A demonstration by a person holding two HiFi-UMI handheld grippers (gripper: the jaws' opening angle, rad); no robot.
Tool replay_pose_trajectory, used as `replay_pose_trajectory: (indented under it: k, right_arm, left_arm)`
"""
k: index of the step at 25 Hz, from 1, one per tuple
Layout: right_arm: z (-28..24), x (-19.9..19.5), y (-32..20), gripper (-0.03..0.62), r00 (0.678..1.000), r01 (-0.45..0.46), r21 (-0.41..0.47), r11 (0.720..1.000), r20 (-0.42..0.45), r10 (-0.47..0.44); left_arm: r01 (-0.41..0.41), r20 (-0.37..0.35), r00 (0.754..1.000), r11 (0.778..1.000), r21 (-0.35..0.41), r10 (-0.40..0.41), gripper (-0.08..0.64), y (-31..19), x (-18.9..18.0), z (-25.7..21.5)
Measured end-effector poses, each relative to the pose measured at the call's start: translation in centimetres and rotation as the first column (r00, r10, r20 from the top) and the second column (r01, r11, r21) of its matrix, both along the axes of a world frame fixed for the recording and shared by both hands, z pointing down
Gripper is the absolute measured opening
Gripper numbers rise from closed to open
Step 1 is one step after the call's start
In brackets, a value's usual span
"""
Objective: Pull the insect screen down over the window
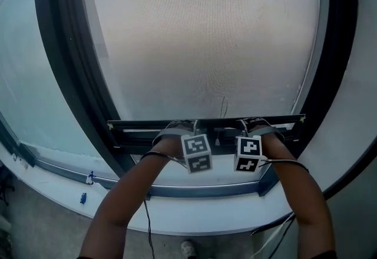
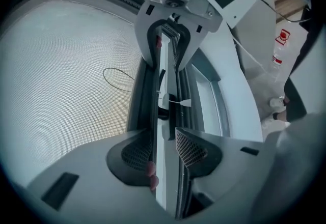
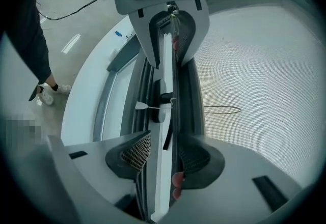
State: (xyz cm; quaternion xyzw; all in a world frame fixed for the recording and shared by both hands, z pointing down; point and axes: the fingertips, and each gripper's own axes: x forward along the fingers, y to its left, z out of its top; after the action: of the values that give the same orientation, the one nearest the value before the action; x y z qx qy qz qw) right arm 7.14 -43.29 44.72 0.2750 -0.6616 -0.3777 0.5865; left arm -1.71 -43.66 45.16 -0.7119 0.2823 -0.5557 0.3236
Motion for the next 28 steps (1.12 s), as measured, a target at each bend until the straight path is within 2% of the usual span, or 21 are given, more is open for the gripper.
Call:
replay_pose_trajectory:
  k: [9, 17, 20, 22, 23, 25, 26, 27, 28]
  right_arm:
    - [1.7, -0.1, -0.3, 0.176, 1.000, -0.006, -0.008, 1.000, 0.003, 0.006]
    - [1.8, -0.2, -0.7, 0.178, 0.999, -0.021, 0.057, 0.998, 0.038, 0.019]
    - [1.9, 0.0, -0.6, 0.178, 1.000, 0.006, 0.083, 0.997, 0.012, -0.007]
    - [1.5, 0.1, -0.6, 0.178, 0.999, 0.022, 0.112, 0.993, 0.033, -0.026]
    - [1.1, 0.2, -0.6, 0.178, 0.997, 0.018, 0.131, 0.991, 0.070, -0.027]
    - [-0.3, 0.5, -0.1, 0.178, 0.978, -0.017, 0.169, 0.986, 0.208, -0.018]
    - [-0.9, 0.5, 0.3, 0.178, 0.954, -0.046, 0.176, 0.983, 0.301, -0.009]
    - [-1.5, 0.3, 0.9, 0.178, 0.916, -0.079, 0.170, 0.982, 0.401, 0.004]
    - [-1.8, 0.0, 1.5, 0.178, 0.865, -0.111, 0.147, 0.983, 0.501, 0.023]
  left_arm:
    - [0.007, -0.005, 1.000, 1.000, 0.001, -0.007, 0.146, -0.4, -0.1, 1.7]
    - [0.019, -0.004, 1.000, 0.999, 0.030, -0.019, 0.146, -0.6, -0.1, 1.8]
    - [0.023, 0.002, 1.000, 0.999, 0.026, -0.024, 0.146, -0.6, -0.2, 1.9]
    - [0.027, 0.004, 1.000, 0.999, 0.026, -0.027, 0.146, -0.6, -0.2, 1.9]
    - [0.026, 0.004, 1.000, 0.999, 0.024, -0.026, 0.146, -0.7, -0.2, 1.8]
    - [0.022, 0.003, 1.000, 1.000, 0.018, -0.022, 0.146, -0.7, -0.1, 1.8]
    - [0.021, 0.003, 1.000, 1.000, 0.016, -0.021, 0.146, -0.7, 0.0, 1.8]
    - [0.020, 0.004, 1.000, 1.000, 0.016, -0.020, 0.146, -0.7, 0.0, 1.8]
    - [0.020, 0.004, 1.000, 1.000, 0.018, -0.020, 0.146, -0.8, 0.0, 1.8]
